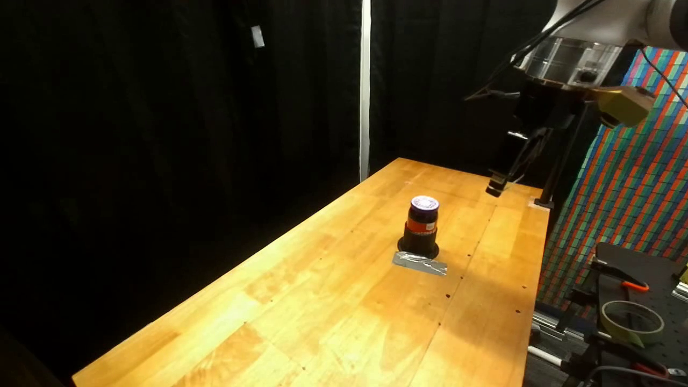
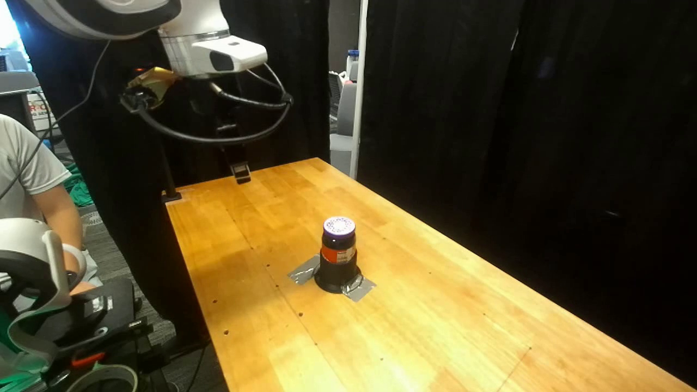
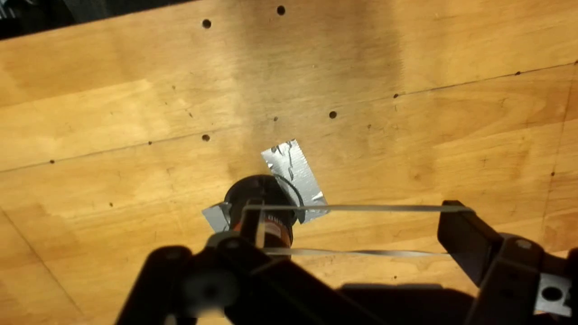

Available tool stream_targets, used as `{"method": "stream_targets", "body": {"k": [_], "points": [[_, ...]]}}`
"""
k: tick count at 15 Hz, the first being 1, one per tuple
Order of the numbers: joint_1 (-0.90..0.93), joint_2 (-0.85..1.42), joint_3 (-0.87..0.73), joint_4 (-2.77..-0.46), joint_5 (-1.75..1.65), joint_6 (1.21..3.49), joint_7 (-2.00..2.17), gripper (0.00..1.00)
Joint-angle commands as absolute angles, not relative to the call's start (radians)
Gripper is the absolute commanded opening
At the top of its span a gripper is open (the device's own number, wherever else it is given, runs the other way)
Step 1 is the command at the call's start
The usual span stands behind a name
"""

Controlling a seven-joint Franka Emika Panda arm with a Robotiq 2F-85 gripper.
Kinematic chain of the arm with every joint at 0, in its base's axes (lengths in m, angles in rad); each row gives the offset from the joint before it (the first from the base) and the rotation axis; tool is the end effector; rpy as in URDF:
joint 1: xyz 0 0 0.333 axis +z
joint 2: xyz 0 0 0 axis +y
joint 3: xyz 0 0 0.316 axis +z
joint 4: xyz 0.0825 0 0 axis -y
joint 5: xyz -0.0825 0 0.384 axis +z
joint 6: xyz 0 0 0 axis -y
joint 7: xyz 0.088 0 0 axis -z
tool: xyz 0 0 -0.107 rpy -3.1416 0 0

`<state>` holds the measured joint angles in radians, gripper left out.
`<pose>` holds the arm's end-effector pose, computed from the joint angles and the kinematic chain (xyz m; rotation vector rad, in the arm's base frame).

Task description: Wrap the rubber band over the bottom of the brown coffee cup

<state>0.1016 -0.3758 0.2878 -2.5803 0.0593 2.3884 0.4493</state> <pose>0.3945 0.1613 0.4008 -3.1107 0.1711 -0.2831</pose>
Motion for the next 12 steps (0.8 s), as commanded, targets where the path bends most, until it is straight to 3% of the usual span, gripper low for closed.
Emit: {"method": "stream_targets", "body": {"k": [1, 7, 12], "points": [[0.055, -0.188, 0.317, -2.331, -0.085, 2.261, 0.503, 1.0], [0.1, 0.146, 0.239, -2.001, -0.106, 2.047, 0.414, 1.0], [0.14, 0.351, 0.162, -1.801, -0.116, 2.025, 0.369, 1.0]]}}
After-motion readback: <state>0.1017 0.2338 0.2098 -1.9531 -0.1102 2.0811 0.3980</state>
